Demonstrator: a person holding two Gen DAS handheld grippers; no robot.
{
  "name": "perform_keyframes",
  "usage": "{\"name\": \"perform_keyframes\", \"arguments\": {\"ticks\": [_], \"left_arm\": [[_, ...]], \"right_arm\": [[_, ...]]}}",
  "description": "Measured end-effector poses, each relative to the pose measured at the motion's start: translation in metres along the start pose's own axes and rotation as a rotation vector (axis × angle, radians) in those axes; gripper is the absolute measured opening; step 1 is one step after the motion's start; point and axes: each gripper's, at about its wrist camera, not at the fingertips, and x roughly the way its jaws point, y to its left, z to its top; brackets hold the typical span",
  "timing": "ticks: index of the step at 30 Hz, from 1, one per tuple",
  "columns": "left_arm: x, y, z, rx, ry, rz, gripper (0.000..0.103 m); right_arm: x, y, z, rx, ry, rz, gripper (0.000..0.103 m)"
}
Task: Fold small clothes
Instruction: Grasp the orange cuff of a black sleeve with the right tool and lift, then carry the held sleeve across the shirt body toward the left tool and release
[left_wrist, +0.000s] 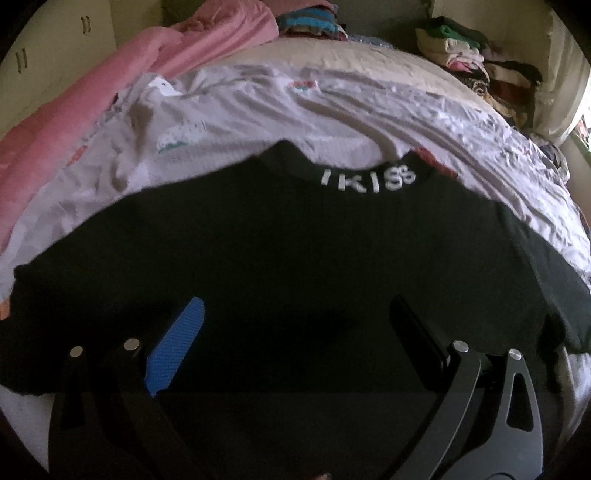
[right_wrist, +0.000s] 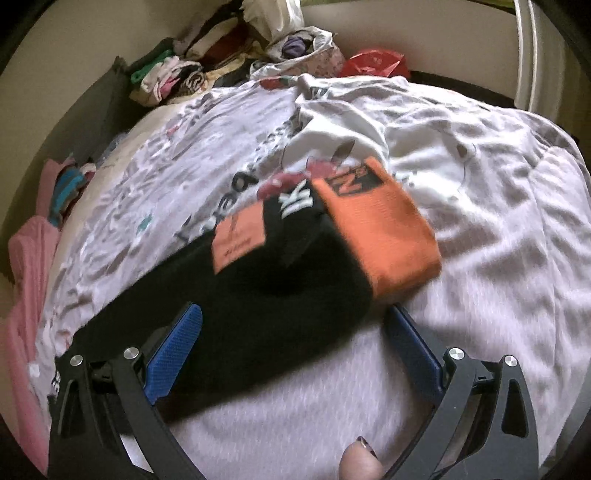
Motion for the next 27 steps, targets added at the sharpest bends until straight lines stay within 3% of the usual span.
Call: {"name": "perform_keyframes", "arguments": {"ticks": [2,4,5,7,9,18,22,27], "left_arm": [[0.002,0.000,-0.003,-0.001,0.003,-0.004,0.094],[0.001,0.001,-0.005,-0.004,0.002,-0.011,0.094],[-0.001,0.002,-0.005,-0.007,0.000,-0.017,0.094],[-0.006,0.005,-0.005,-0.011,-0.010,-0.030,0.094],[-0.012,0.006,-0.004,-0.011,-0.021,-0.041,0.094],[-0.054,0.010,0.006,-0.012,-0.077,-0.081,0.094],[-0.068,0.015,0.012,-0.019,-0.104,-0.092,0.094],[-0.079,0.029,0.011,-0.049,-0.128,-0.162,0.094]], "right_arm": [[0.004,-0.003,0.006,0.031,-0.011,0.002,0.089],[0.006,-0.002,0.011,0.041,-0.039,-0.015,0.062],[0.005,-0.003,0.014,0.043,-0.061,-0.008,0.056],[0.002,-0.002,0.017,0.030,-0.085,0.031,0.034],[-0.002,0.003,0.019,-0.014,-0.100,0.060,0.022],[-0.066,0.054,0.011,-0.208,-0.245,0.263,0.018],[-0.092,0.084,0.001,-0.285,-0.267,0.330,0.017],[-0.113,0.125,-0.019,-0.398,-0.274,0.383,0.017]]}}
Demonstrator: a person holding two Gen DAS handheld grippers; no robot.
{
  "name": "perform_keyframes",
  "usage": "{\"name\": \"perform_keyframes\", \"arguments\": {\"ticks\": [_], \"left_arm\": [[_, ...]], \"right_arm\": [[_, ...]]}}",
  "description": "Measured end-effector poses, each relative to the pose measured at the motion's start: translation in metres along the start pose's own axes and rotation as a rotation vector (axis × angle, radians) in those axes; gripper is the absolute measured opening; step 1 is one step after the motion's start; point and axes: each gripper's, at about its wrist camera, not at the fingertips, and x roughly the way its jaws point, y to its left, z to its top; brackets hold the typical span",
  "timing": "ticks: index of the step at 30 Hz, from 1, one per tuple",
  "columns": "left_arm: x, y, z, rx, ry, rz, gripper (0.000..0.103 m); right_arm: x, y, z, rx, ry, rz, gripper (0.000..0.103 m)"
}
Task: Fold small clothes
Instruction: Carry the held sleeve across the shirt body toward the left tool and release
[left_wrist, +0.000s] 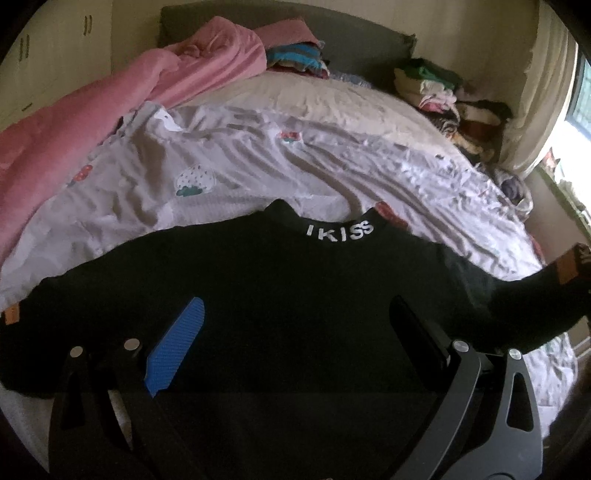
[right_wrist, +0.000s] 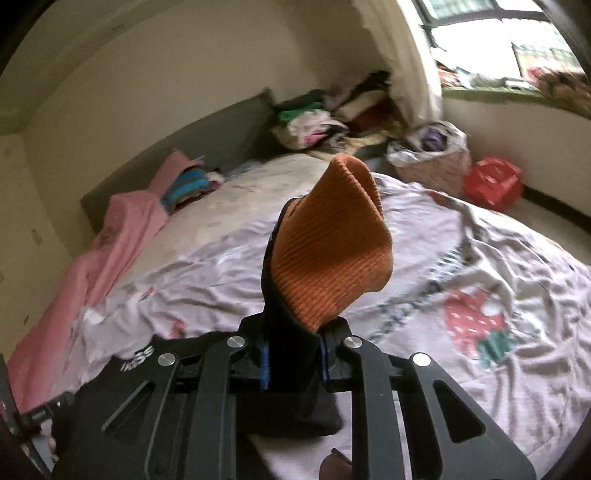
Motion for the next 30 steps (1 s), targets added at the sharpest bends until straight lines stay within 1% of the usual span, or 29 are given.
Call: {"name": "perform_keyframes", "arguments": {"ticks": [8,12,21,25,30], "left_arm": [[-0.003,0.022,0.000,-0.036,0.001,-0.007,0.094],[-0.004,0.033,-0.002,-0.057,0.002,-0.017,0.094],[0.007,0.055,-0.011,-0.140,0.020,-0.143,0.094],[0.013,0.059,-0.014,-0.166,0.036,-0.216,0.094],[0.020,0.066,-0.016,-0.196,0.054,-0.277,0.094]], "right_arm": [[0.003,0.079,-0.016,-0.170,0.013,0.062,0.017],[0.011,0.108,-0.029,-0.221,0.040,0.089,0.017],[0.033,0.167,-0.065,-0.347,0.105,0.135,0.017],[0.043,0.184,-0.080,-0.386,0.133,0.147,0.017],[0.056,0.204,-0.100,-0.430,0.179,0.168,0.020]]}}
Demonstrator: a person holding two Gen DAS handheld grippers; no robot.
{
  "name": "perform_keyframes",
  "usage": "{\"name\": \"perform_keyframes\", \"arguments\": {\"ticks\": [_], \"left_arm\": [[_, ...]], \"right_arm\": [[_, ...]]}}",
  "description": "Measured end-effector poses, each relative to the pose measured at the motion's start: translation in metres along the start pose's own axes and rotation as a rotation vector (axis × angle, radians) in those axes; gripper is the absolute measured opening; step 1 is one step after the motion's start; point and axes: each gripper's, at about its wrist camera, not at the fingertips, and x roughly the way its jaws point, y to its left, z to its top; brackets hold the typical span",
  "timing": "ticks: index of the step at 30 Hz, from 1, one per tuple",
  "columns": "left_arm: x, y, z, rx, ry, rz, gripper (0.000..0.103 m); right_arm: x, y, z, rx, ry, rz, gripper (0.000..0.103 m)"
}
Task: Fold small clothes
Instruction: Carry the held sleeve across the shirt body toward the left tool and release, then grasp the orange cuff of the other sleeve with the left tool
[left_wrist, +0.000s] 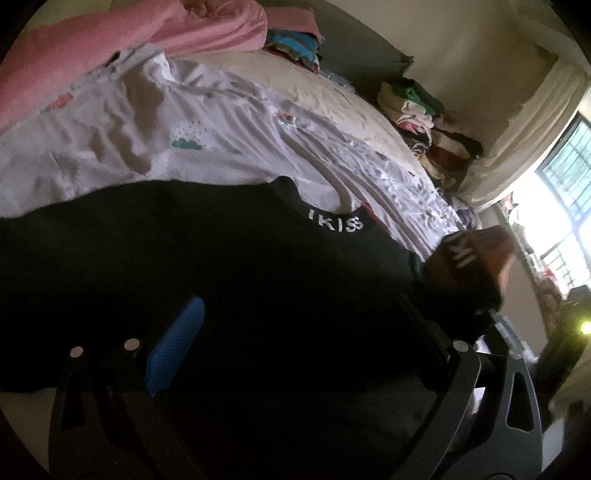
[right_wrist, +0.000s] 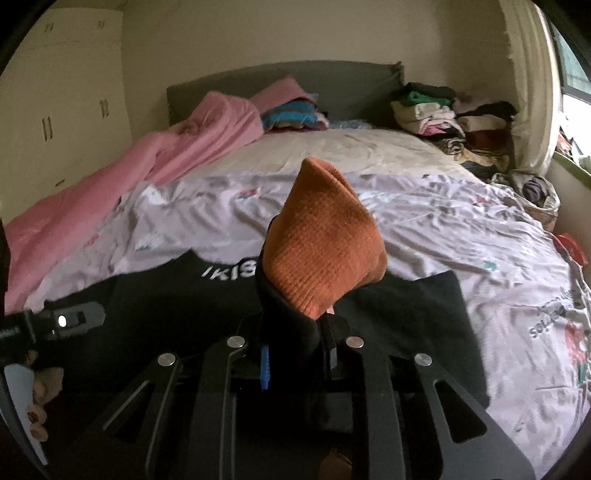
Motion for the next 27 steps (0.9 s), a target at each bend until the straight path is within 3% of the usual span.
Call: {"name": "perform_keyframes", "arguments": {"ticks": [6,8,10,13,15,18,21,24,27], "left_arm": [[0.004,0.010,0.003,-0.052,0.017,-0.045,0.094],[0.006,0.012,0.004,-0.072,0.024,-0.065,0.094],[0.008,0.013,0.004,-0.084,0.035,-0.082,0.094],[0.013,0.013,0.004,-0.094,0.050,-0.091,0.094],[0.016,0.011,0.003,-0.094,0.064,-0.099,0.094],[0.023,0.005,-0.001,-0.078,0.090,-0.110,0.094],[0.035,-0.002,-0.006,-0.069,0.129,-0.125,0.092],[0.050,-0.011,-0.013,-0.053,0.164,-0.130,0.072],[0.062,-0.023,-0.020,-0.030,0.190,-0.107,0.042]], "right_arm": [[0.013,0.025,-0.015,-0.047,0.045,0.054,0.023],[0.017,0.034,-0.021,-0.065,0.065,0.082,0.028],[0.019,0.041,-0.026,-0.081,0.077,0.109,0.042],[0.014,0.051,-0.034,-0.105,0.087,0.160,0.051],[0.010,0.054,-0.039,-0.103,0.112,0.207,0.063],[-0.003,0.049,-0.046,-0.076,0.127,0.259,0.064],[-0.023,0.031,-0.051,-0.023,0.111,0.246,0.069],[-0.036,0.013,-0.055,0.027,0.101,0.224,0.070],[-0.044,-0.005,-0.057,0.060,0.101,0.185,0.070]]}}
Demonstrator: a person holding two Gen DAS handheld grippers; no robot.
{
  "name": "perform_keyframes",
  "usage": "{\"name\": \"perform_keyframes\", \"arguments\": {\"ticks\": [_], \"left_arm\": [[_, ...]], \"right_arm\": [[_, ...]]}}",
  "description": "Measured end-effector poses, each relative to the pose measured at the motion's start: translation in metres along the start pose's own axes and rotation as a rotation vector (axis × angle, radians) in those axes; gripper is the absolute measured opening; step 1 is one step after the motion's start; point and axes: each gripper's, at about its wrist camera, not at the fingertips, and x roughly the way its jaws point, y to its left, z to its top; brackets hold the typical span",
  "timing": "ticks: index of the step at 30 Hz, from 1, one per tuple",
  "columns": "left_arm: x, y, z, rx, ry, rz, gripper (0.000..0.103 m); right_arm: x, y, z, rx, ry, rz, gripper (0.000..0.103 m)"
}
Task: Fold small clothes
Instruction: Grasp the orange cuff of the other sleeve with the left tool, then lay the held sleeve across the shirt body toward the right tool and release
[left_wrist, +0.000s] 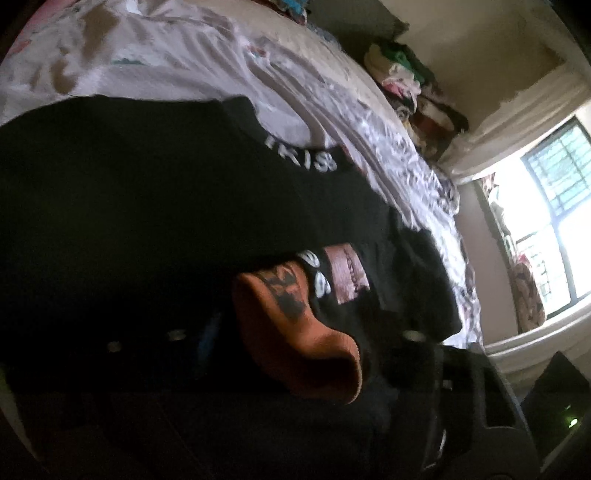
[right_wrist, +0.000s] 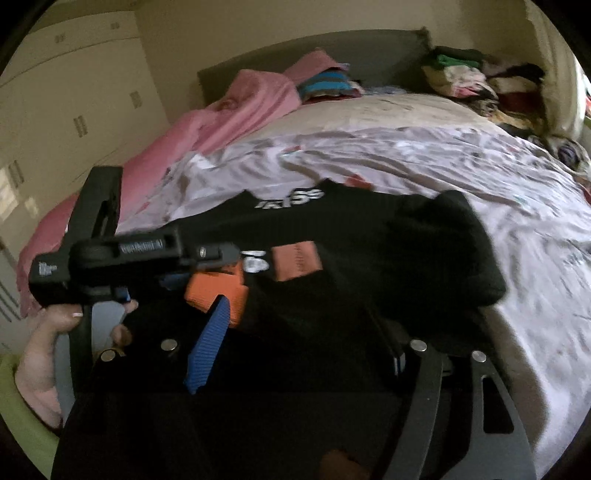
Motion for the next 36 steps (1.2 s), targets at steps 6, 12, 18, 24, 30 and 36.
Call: {"name": "perform_keyframes", "arguments": {"ticks": [6,12,18,24,30,36], "left_arm": [[-0.016,-0.034,-0.002,0.169,-0.069,0.002,0.001],[-0.071,-0.051,0.014,0.237,-0.202,-0.005,0.001],[-0.081,-0.031,0.018,0.216,-0.195,0.066,0.001],[-0.065,0.006,0.010,0.172,-0.147,0.170,0.002],[-0.079,0.019,0.006,0.173,-0.203,0.284,0.029],[-0.094,0.013,0.003,0.178,-0.261,0.281,0.032]], "right_arm": [[-0.014,-0.023,0.001,0.034,-0.024,-0.037,0.070],[-0.016,-0.029,0.002,0.054,-0.034,-0.057,0.070],[-0.012,-0.031,0.005,0.058,-0.037,-0.103,0.070],[0.007,-0.027,0.015,0.030,-0.006,-0.167,0.070],[0.035,-0.020,0.022,-0.018,0.035,-0.217,0.070],[0.060,-0.013,0.027,-0.066,0.079,-0.260,0.070]]}}
